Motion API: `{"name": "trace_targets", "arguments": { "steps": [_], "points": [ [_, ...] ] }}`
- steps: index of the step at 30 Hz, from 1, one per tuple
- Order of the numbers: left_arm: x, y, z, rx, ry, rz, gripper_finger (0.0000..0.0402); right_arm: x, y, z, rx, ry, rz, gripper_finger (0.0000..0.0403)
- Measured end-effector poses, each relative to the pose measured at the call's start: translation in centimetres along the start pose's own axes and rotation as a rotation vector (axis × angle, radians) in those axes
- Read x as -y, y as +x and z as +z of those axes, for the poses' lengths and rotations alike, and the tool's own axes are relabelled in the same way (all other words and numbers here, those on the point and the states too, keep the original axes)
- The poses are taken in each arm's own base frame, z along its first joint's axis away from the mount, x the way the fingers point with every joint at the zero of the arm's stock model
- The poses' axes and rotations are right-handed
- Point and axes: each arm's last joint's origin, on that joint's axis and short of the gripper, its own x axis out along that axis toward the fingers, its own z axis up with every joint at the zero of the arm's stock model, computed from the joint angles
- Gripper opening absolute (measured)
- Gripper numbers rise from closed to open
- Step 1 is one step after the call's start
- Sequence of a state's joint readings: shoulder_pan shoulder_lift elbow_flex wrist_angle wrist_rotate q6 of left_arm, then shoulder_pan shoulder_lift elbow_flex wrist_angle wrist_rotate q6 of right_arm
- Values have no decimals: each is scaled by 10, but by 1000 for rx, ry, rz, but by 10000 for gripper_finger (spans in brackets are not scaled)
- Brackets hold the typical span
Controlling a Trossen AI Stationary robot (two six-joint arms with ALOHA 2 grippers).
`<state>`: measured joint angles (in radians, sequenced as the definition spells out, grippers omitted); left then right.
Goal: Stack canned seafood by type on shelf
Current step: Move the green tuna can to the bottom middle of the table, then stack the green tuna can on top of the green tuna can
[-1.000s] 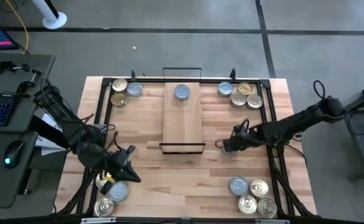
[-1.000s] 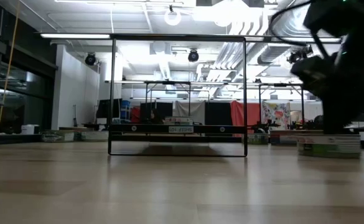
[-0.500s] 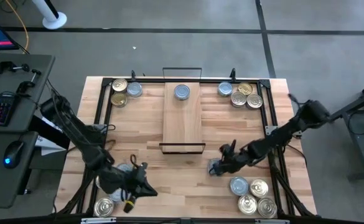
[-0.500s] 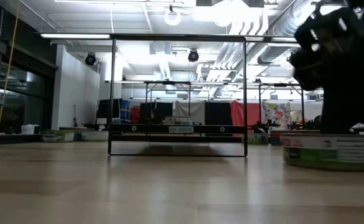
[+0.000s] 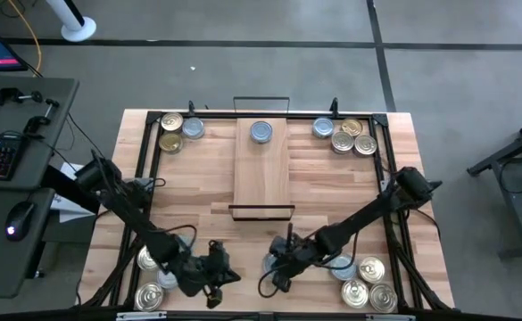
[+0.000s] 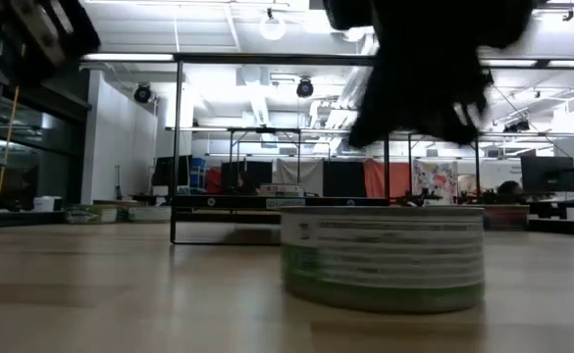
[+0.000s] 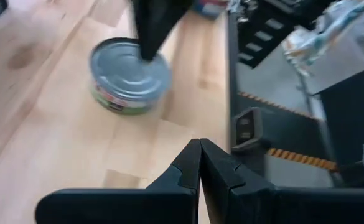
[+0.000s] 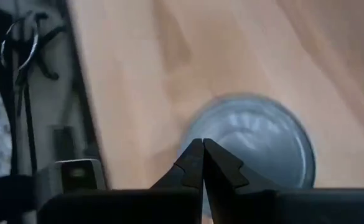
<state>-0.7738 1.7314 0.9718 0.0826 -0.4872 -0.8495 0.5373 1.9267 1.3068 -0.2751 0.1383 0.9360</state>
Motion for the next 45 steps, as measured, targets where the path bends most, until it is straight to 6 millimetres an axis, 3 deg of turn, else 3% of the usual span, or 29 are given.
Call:
{"name": "trace_targets", "arguments": {
  "steps": [3, 8, 14, 20, 27, 32, 45],
  "points": [
    [-7, 18, 1, 43, 55, 26, 0, -3, -16, 3, -46, -62, -68, 0],
    [-21, 52, 6, 106, 181, -9, 0, 6, -34, -17, -161, -50, -187, 0],
    [-32, 71, 17, 141, 317, 90, 0, 21, -27, -46, -224, 40, -185, 0],
    [-44, 76, 21, 102, 436, 137, 0, 25, -11, -53, -185, 49, -94, 0],
    [-39, 75, 10, 49, 449, 81, 0, 28, -10, -51, -144, -87, -116, 0],
    [-44, 88, -2, 27, 416, 74, 0, 30, -6, -54, -170, -190, -118, 0],
    [-47, 92, 3, 59, 381, 71, 0, 33, 1, -52, -167, -183, -129, 0]
  ]
}}
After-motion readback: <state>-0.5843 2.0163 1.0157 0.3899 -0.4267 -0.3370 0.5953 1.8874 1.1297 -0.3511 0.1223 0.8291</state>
